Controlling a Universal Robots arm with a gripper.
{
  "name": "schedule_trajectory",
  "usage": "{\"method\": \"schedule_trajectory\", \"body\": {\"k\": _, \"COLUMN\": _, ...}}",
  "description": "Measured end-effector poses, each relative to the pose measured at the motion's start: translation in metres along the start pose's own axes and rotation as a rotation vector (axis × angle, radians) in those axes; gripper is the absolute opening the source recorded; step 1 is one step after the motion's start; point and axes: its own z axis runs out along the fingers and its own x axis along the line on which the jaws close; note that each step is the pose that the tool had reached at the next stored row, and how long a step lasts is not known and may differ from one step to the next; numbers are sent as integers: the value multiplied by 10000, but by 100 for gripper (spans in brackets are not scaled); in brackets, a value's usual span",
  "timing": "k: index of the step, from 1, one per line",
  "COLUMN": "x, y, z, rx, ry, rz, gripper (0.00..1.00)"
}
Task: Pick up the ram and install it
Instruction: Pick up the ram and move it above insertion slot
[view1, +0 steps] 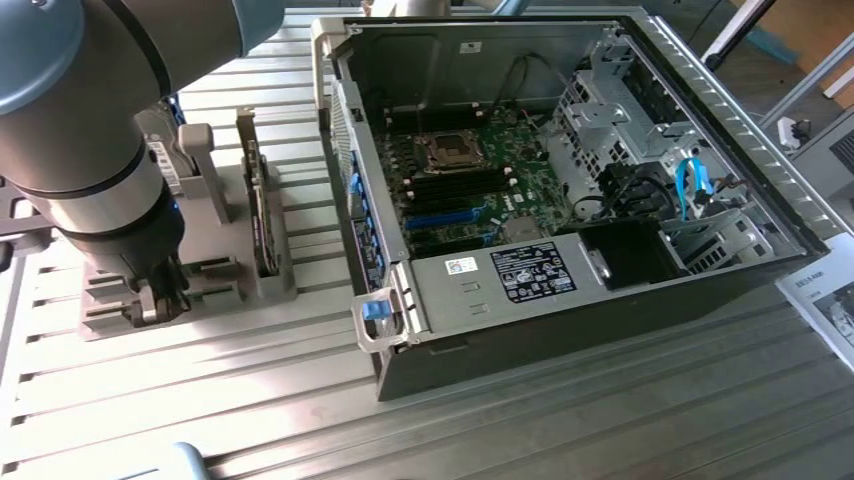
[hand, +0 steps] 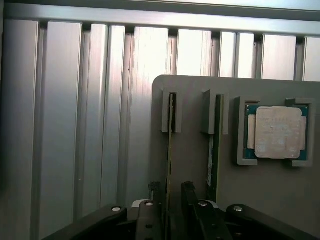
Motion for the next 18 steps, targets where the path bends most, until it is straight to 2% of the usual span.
{"method": "schedule_trajectory", "body": {"k": 9, "x": 20, "y": 1, "z": 1, "rx": 1, "ry": -1, "rz": -1, "gripper": 29}}
{"method": "schedule_trajectory", "body": {"k": 11, "x": 20, "y": 1, "z": 1, "rx": 1, "ry": -1, "rz": -1, "gripper": 16}}
{"method": "schedule_trajectory", "body": {"k": 12, "x": 20, "y": 1, "z": 0, "rx": 0, "ry": 0, "rz": -1, "gripper": 14}}
{"method": "schedule_trajectory", "body": {"k": 18, "x": 20, "y": 1, "z": 0, "rx": 1, "ry": 0, "rz": -1, "gripper": 14}}
